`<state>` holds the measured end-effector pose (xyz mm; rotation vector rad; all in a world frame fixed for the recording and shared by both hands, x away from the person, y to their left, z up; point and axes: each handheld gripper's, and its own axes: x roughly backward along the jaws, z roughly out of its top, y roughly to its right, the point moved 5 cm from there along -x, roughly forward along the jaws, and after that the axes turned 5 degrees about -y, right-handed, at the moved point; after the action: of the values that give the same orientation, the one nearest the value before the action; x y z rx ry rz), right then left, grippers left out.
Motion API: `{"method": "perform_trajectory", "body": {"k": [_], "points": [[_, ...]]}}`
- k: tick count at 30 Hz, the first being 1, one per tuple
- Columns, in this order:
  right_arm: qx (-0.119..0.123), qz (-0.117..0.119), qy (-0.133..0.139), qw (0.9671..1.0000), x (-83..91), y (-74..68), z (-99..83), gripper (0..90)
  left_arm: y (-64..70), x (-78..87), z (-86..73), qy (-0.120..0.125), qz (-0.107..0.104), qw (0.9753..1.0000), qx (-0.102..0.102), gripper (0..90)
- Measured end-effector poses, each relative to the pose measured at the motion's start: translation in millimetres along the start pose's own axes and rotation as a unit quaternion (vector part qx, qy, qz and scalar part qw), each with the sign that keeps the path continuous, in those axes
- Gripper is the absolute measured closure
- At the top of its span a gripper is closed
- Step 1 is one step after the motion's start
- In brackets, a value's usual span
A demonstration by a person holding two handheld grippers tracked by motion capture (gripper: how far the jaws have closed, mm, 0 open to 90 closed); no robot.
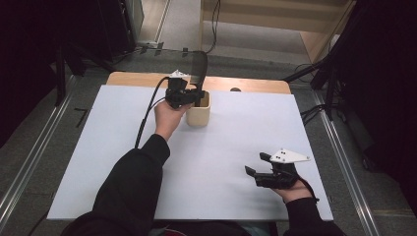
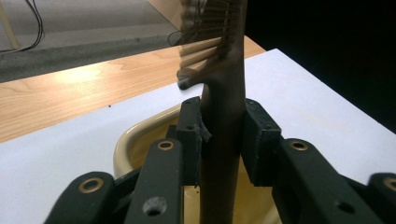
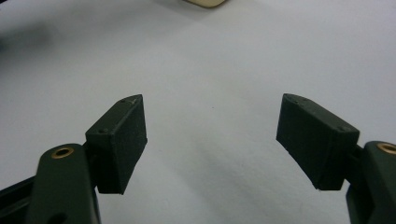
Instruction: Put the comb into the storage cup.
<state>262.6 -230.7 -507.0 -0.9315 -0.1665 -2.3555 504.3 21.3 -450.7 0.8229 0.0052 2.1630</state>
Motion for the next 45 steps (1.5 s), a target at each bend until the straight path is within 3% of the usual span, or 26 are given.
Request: {"method": "perform_trajectory", "body": {"k": [3, 7, 22, 27, 42, 45], "points": [[0.000, 0.000, 0.000, 1.0000, 0.2, -0.2, 0.0, 22.6, -2.1, 3.5, 2.1, 0.005, -0.001, 0.9999, 0.013, 47.7], [0.000, 0.000, 0.000, 1.0000, 0.2, -0.1, 0.1, 22.6, -5.8, 9.3, 2.8, -0.001, -0.007, 0.9997, 0.025, 39.1], [-0.002, 0.002, -0.001, 1.0000, -1.0, -0.6, 0.0, 22.6, -9.5, 34.1, -2.2, -0.007, -0.025, 0.9990, 0.036, 36.3], [-0.002, 0.001, -0.002, 1.0000, -1.6, -0.6, 0.5, 22.5, -11.1, 42.6, -7.6, -0.009, -0.043, 0.9977, 0.052, 35.9], [0.000, 0.003, -0.005, 1.0000, -4.0, -1.1, 1.6, 22.5, -7.7, 59.1, -24.2, -0.021, -0.057, 0.9971, 0.046, 34.9], [-0.001, 0.002, -0.004, 1.0000, -4.2, -0.5, 1.5, 22.5, -8.0, 62.9, -28.4, -0.014, -0.056, 0.9973, 0.044, 35.0]]}}
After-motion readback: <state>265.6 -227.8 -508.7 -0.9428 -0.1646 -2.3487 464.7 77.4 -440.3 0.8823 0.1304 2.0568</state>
